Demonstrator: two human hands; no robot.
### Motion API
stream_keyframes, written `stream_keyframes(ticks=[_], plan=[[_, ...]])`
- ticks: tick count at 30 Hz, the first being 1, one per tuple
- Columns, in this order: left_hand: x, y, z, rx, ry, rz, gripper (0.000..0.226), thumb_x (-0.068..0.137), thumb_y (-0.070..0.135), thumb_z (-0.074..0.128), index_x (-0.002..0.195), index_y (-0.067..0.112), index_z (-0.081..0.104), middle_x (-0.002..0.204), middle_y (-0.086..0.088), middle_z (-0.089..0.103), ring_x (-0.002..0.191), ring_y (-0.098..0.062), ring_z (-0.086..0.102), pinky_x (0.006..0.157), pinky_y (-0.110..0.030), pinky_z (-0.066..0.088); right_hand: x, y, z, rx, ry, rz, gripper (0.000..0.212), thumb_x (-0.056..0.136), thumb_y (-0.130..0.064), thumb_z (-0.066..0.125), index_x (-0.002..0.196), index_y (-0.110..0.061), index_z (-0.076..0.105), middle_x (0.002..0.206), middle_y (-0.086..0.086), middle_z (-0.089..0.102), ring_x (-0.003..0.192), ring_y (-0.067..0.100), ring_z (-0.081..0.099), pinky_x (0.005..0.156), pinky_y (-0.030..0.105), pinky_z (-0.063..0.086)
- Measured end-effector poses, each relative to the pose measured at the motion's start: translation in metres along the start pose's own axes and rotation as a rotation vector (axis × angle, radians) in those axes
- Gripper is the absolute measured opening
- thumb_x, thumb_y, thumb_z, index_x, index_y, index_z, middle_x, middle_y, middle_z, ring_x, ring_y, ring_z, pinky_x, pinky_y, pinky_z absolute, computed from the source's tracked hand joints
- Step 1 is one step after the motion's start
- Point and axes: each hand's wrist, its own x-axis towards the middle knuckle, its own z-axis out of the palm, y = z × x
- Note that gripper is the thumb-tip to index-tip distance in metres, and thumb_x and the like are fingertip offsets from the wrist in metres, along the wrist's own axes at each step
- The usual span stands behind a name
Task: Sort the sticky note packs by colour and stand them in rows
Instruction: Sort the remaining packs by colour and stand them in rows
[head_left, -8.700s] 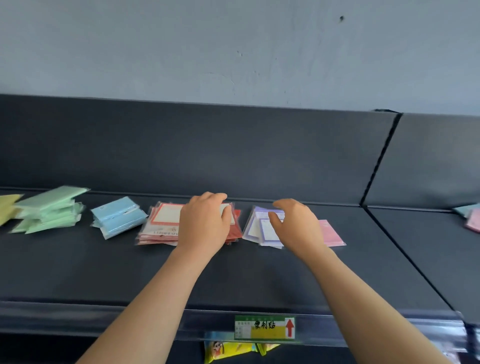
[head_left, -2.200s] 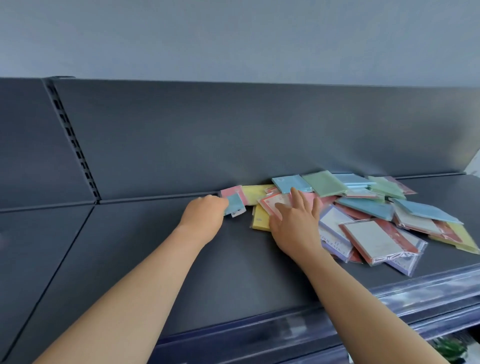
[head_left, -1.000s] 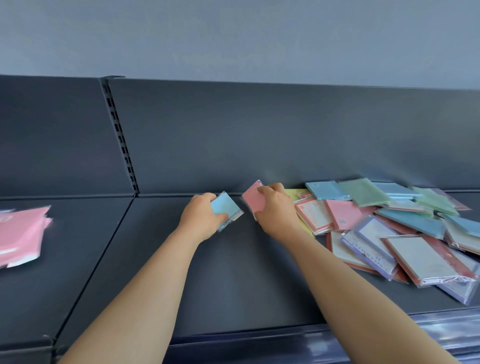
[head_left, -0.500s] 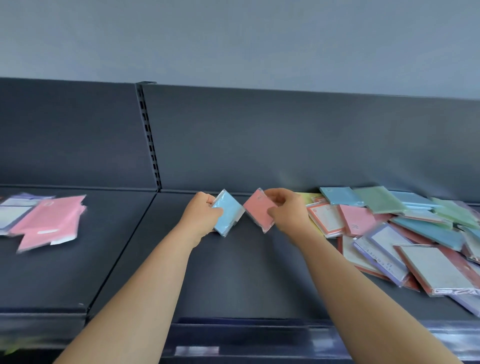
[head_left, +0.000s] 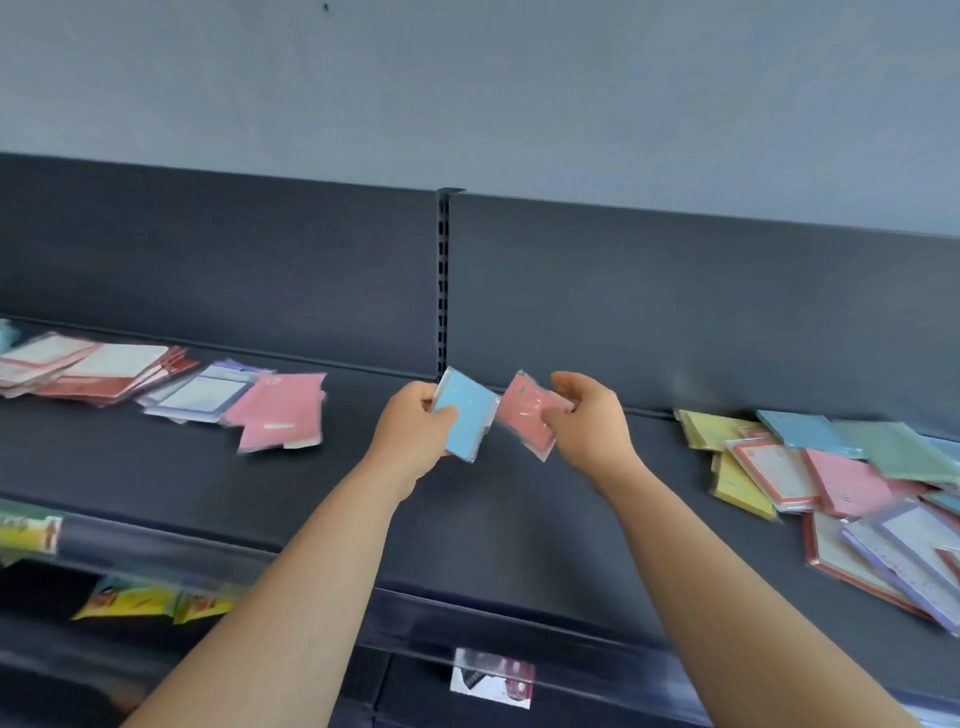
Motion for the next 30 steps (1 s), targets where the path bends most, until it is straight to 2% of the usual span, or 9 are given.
stream_keyframes(ticks=[1, 2, 4, 9, 14, 17, 21, 25, 30], plan=[[-0.001, -0.002, -0.014, 0.003, 0.014, 0.006, 0.016, 0.091, 0.010, 0.051, 0.104, 0.015, 0.057, 0.108, -0.004, 0.064, 0.103, -0.027, 0.063, 0.089, -0.052, 0.054, -0.003, -0.009, 0.012, -0.008, -0.030, -0.006, 0.034, 0.086, -0.002, 0.049, 0.116, -0.012, 0.060, 0.102, -0.002, 0.061, 0.086, 0.015, 0.060, 0.069, 0.015, 0.045], [-0.002, -0.003, -0.028, 0.009, 0.028, 0.012, 0.015, 0.091, 0.011, 0.051, 0.103, 0.017, 0.056, 0.108, -0.003, 0.064, 0.103, -0.025, 0.062, 0.090, -0.051, 0.054, -0.006, -0.019, 0.024, -0.020, -0.054, -0.014, 0.020, 0.085, -0.001, 0.047, 0.100, -0.008, 0.059, 0.085, -0.002, 0.056, 0.067, 0.015, 0.051, 0.053, 0.012, 0.038], [-0.004, -0.008, -0.061, 0.026, 0.062, 0.022, 0.014, 0.091, 0.013, 0.052, 0.102, 0.017, 0.057, 0.106, -0.002, 0.064, 0.102, -0.024, 0.062, 0.090, -0.051, 0.053, -0.014, -0.042, 0.051, -0.015, -0.098, -0.032, 0.020, 0.083, -0.001, 0.043, 0.093, 0.004, 0.060, 0.072, 0.004, 0.050, 0.055, 0.015, 0.035, 0.040, 0.015, 0.026], [-0.007, -0.022, -0.157, 0.021, 0.129, 0.009, 0.016, 0.087, 0.014, 0.053, 0.101, 0.019, 0.059, 0.103, -0.001, 0.066, 0.100, -0.025, 0.064, 0.089, -0.052, 0.054, -0.040, -0.100, 0.124, 0.025, -0.181, -0.086, 0.025, 0.089, -0.005, 0.044, 0.101, -0.015, 0.062, 0.083, -0.004, 0.063, 0.061, 0.011, 0.051, 0.046, 0.019, 0.038], [-0.010, -0.044, -0.262, 0.025, 0.210, -0.009, 0.015, 0.086, 0.013, 0.055, 0.097, 0.021, 0.060, 0.100, -0.001, 0.068, 0.097, -0.025, 0.066, 0.088, -0.053, 0.054, -0.057, -0.145, 0.206, 0.085, -0.166, -0.075, 0.029, 0.087, -0.001, 0.041, 0.097, -0.016, 0.064, 0.095, 0.002, 0.067, 0.075, 0.017, 0.057, 0.057, 0.024, 0.044], [-0.009, -0.056, -0.315, 0.052, 0.250, -0.023, 0.019, 0.088, 0.012, 0.055, 0.104, 0.019, 0.061, 0.103, -0.001, 0.067, 0.096, -0.024, 0.066, 0.088, -0.051, 0.055, -0.069, -0.169, 0.250, 0.127, -0.191, -0.063, 0.029, 0.087, -0.002, 0.043, 0.097, -0.016, 0.066, 0.088, 0.004, 0.069, 0.065, 0.018, 0.057, 0.047, 0.020, 0.042], [-0.008, -0.066, -0.365, 0.073, 0.303, 0.005, 0.017, 0.090, 0.010, 0.056, 0.099, 0.023, 0.060, 0.102, -0.001, 0.066, 0.096, -0.025, 0.065, 0.088, -0.050, 0.055, -0.074, -0.189, 0.296, 0.147, -0.188, -0.080, 0.022, 0.089, -0.005, 0.051, 0.094, -0.016, 0.070, 0.080, -0.003, 0.065, 0.053, 0.008, 0.049, 0.036, 0.012, 0.033], [0.002, -0.080, -0.409, 0.098, 0.387, 0.023, 0.019, 0.091, 0.007, 0.056, 0.106, 0.016, 0.064, 0.102, 0.003, 0.065, 0.090, -0.012, 0.061, 0.073, -0.025, 0.051, -0.069, -0.209, 0.340, 0.125, -0.226, -0.084, 0.019, 0.092, -0.012, 0.054, 0.095, -0.022, 0.069, 0.086, -0.007, 0.066, 0.066, 0.005, 0.055, 0.045, 0.012, 0.040], [0.029, -0.094, -0.448, 0.052, 0.449, -0.034, 0.016, 0.090, 0.009, 0.058, 0.101, 0.018, 0.063, 0.102, -0.003, 0.069, 0.096, -0.025, 0.066, 0.089, -0.049, 0.054, -0.049, -0.227, 0.387, 0.115, -0.291, -0.063, 0.019, 0.090, -0.010, 0.054, 0.094, -0.019, 0.071, 0.087, -0.004, 0.071, 0.071, 0.012, 0.061, 0.061, 0.028, 0.050]])
